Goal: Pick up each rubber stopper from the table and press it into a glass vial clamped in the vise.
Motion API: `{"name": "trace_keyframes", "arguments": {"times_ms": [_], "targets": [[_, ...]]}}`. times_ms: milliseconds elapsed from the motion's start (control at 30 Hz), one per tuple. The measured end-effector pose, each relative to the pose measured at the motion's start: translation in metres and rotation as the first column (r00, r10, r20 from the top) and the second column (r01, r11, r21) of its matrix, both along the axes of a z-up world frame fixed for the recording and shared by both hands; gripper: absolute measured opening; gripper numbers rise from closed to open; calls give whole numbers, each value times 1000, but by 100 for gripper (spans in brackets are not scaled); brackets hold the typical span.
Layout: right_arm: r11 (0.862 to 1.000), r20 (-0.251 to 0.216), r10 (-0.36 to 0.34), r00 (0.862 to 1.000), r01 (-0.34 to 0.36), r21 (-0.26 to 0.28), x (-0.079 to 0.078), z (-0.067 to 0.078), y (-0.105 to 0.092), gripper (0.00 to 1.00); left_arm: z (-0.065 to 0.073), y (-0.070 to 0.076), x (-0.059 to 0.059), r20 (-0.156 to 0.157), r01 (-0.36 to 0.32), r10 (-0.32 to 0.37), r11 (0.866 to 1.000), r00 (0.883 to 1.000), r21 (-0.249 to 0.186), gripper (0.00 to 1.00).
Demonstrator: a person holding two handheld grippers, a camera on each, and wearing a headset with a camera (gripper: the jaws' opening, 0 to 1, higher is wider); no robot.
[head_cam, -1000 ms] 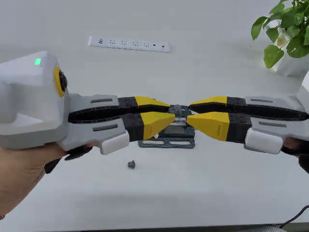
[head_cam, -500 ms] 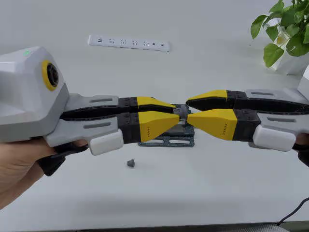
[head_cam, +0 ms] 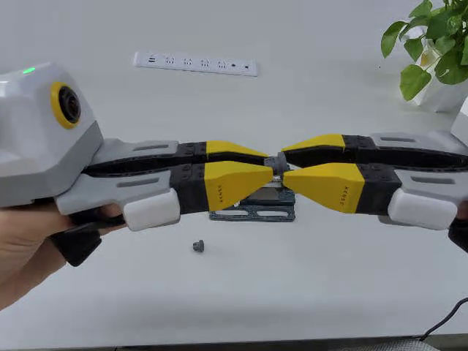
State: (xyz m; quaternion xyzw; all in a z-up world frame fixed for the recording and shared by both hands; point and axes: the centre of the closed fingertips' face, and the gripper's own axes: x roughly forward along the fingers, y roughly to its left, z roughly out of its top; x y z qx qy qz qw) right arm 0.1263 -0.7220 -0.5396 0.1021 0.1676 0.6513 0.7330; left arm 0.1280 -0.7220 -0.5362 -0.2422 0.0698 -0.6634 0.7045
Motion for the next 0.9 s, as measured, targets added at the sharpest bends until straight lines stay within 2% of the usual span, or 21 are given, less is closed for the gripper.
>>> {"name": "trace_keyframes", "arguments": {"times_ms": [67, 533, 900], "targets": [[1000, 5, 8, 1000, -8, -1, -1, 0, 0, 8, 0, 0, 0, -3, 3, -3, 1000, 1000, -3, 3], [999, 24, 33, 999, -33, 2, -4, 4, 2, 8, 4, 2, -4, -27, 28, -29, 999, 999, -40, 4], [998, 35, 66, 997, -66, 3, -13, 8, 8, 7, 7, 4, -10, -48, 71, -75, 995, 996, -69, 4]]}}
